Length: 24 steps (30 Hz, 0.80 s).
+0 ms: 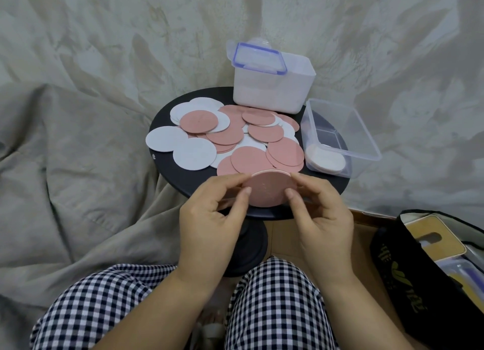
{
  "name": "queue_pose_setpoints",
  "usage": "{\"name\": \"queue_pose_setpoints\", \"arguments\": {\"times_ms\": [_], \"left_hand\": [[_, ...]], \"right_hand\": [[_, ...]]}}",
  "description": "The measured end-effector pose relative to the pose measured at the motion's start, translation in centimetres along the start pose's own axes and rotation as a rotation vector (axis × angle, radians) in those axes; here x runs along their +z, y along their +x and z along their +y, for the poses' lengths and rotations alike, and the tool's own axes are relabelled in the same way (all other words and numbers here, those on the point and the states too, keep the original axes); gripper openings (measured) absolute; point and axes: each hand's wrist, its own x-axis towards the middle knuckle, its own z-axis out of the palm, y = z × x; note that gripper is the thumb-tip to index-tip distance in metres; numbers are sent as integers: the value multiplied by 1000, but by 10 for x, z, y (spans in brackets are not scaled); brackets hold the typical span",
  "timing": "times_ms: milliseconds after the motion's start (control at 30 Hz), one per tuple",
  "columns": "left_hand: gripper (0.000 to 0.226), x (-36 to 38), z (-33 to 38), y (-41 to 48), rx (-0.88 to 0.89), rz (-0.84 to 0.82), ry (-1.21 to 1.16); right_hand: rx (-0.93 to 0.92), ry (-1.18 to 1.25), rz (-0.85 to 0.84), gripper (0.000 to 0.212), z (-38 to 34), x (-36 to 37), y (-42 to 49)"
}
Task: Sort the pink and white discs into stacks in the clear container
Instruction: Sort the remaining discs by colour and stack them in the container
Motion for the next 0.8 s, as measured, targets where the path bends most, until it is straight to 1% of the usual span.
{"name": "queue_pose_setpoints", "arguments": {"times_ms": [67, 200, 333, 467, 533, 600, 667, 800], "left_hand": [[26, 1, -1, -1, 3, -16, 19], [25, 3, 1, 1, 18, -40, 73], [23, 10, 7, 10, 28, -96, 77], [31, 35, 14, 31, 39, -237, 93], [35, 53, 16, 45, 81, -311, 124], [40, 72, 17, 59, 159, -355, 172], [44, 89, 15, 72, 195, -381, 215], [48, 109, 8, 85, 189, -405, 230]], "right_hand": [[16, 8, -22, 33, 1, 0, 0], [74, 50, -36, 32, 1, -4, 2], [128, 120, -44, 31, -6, -24, 15], [241, 162, -32, 28, -4, -70, 63], [279, 189, -30, 27, 0, -94, 95], [296, 111, -83, 27, 3, -112, 125], [314, -8, -174, 27, 9, -123, 151], [402, -185, -476, 21, 19, -125, 189]]}}
